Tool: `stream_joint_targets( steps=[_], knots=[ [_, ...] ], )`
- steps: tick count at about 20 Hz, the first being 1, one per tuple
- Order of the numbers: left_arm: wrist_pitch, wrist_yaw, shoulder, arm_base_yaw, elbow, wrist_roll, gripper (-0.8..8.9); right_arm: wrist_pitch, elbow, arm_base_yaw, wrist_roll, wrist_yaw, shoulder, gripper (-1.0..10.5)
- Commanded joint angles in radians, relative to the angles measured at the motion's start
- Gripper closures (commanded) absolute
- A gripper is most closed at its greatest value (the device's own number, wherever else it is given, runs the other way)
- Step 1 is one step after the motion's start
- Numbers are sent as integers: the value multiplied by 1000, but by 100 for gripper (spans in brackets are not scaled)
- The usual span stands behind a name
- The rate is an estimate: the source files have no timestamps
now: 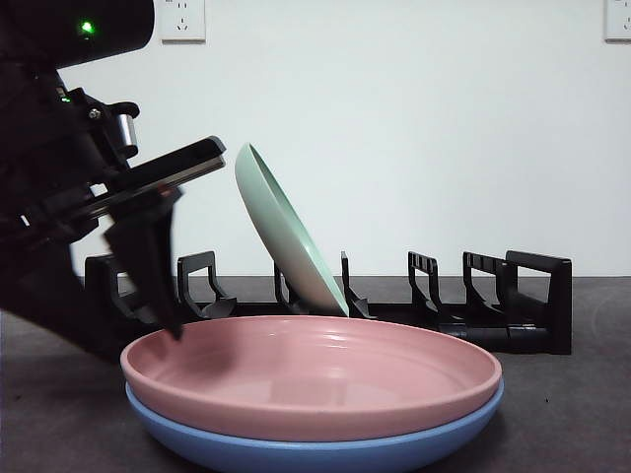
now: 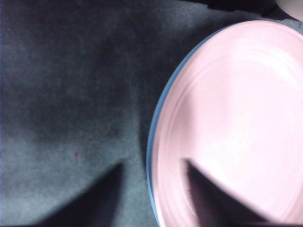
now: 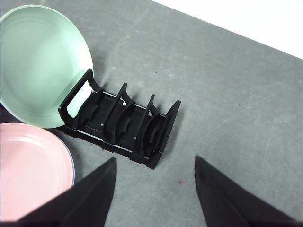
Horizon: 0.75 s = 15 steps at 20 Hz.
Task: Place the plate
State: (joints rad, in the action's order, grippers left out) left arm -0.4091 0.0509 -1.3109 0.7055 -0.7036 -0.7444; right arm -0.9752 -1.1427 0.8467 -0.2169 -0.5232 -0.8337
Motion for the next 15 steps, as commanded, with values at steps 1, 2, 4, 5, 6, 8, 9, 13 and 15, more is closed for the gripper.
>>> stream_joint_targets(
  steps=[1,2,4,5,6,8,9,13,15],
  knots=[
    [3,0,13,7,-9,-1,466,10,-17,7,-2,0,-8,691],
    [-9,0,35,7,-13,2,468,10,-17,7,-4,0,-8,691],
    [-73,-1,90,-13,-39,76,469,10,-17,7,-5,20,-9,691],
    [-124,-1,121,-31,-61,134,469,11,-17,7,-13,42,-14,690],
    [-192,-3,158,-56,-92,199,469,10,-17,5,-19,67,-22,690],
    [-317,-13,234,-118,-159,317,469,12,-17,-6,-20,102,-45,690],
    [-367,-33,272,-151,-193,365,469,17,-17,-15,-20,126,-63,690],
    [-452,-82,406,-299,-315,586,469,126,-17,-62,-3,307,-167,690],
    [-460,-82,442,-374,-352,675,469,224,-18,-92,-3,436,-238,690]
  ],
)
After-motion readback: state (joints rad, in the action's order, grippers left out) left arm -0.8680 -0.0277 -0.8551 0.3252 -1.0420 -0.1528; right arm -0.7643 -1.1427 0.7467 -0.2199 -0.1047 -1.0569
